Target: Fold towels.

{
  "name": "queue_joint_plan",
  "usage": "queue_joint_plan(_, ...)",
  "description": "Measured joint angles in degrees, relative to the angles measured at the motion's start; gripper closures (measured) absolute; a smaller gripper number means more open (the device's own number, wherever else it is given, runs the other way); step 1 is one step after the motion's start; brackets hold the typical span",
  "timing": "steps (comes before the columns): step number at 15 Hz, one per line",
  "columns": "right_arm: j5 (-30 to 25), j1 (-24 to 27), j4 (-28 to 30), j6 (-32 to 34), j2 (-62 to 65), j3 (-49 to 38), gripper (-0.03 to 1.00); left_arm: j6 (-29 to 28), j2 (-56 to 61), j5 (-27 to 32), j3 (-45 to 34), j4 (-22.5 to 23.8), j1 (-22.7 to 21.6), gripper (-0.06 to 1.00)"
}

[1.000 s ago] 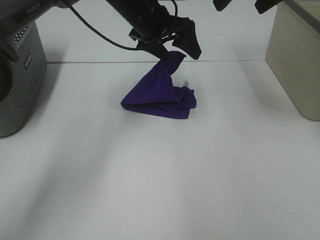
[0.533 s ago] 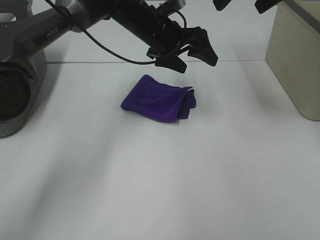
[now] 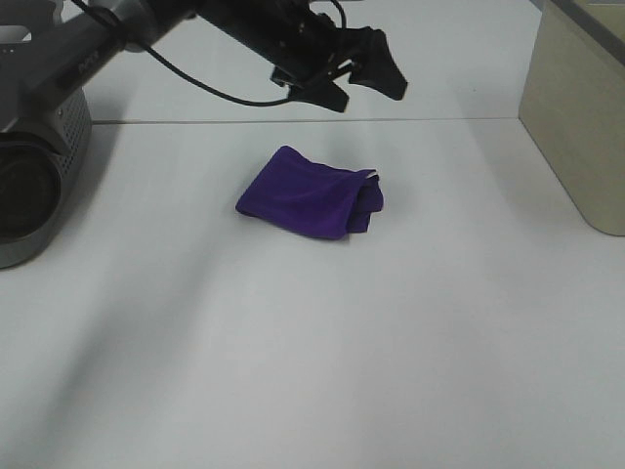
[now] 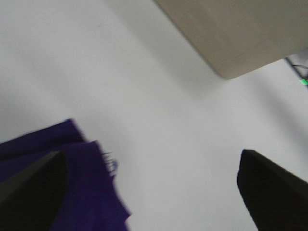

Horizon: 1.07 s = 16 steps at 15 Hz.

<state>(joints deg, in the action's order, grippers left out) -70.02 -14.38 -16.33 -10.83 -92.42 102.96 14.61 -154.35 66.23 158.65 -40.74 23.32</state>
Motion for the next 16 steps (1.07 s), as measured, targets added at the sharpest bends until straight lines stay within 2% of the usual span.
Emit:
queue_joint_plan(2, 0.0, 0.0, 1.0, 0.4, 3.5, -3.2, 0.07, -6.0, 2.2, 2.9, 5.2, 14.6, -1.4, 0.07)
queue_joint_plan(3, 0.0, 0.0, 2.0, 1.3, 5.3, -5.5, 0.07, -9.3, 4.1, 2.9, 6.6, 20.4, -2.2, 0.07)
queue_joint_plan(4, 0.0, 0.0, 3.5, 2.0, 7.0, -7.8, 0.07, -11.4, 6.1, 3.0, 7.2, 24.5, -2.9, 0.07)
queue_joint_plan(5, 0.0, 0.0, 4.4, 2.9, 8.0, -9.2, 0.07, -12.1, 7.3, 3.0, 7.3, 26.1, -3.3, 0.07)
queue_joint_plan(7, 0.0, 0.0, 7.7, 6.2, 11.0, -13.3, 0.07, -14.6, 10.9, 3.0, 6.9, 34.4, -5.4, 0.07)
queue_joint_plan(9, -0.1, 0.0, 9.9, 8.7, 13.5, -14.9, 0.07, -16.6, 15.4, 3.3, 2.1, 40.7, -9.3, 0.07)
queue_joint_plan(11, -0.1, 0.0, 10.0, 9.5, 15.2, -15.0, 0.07, -16.7, 21.7, 3.3, -5.4, 43.5, -13.8, 0.07)
queue_joint_plan(13, -0.1, 0.0, 10.0, 10.3, 16.1, -15.0, 0.07, -16.3, 31.5, 3.3, -16.7, 42.1, -19.0, 0.07)
queue_joint_plan(14, -0.1, 0.0, 10.0, 10.3, 16.3, -15.0, 0.07, -14.6, 36.6, 3.3, -23.5, 40.3, -21.2, 0.07)
queue_joint_plan(15, 0.0, 0.0, 10.0, 10.5, 17.1, -15.9, 0.07, -11.5, 48.8, 3.3, -36.8, 38.0, -25.0, 0.07)
queue_joint_plan(16, 0.0, 0.0, 10.0, 10.5, 18.5, -17.0, 0.07, -10.2, 55.0, 3.3, -45.0, 37.9, -26.4, 0.07)
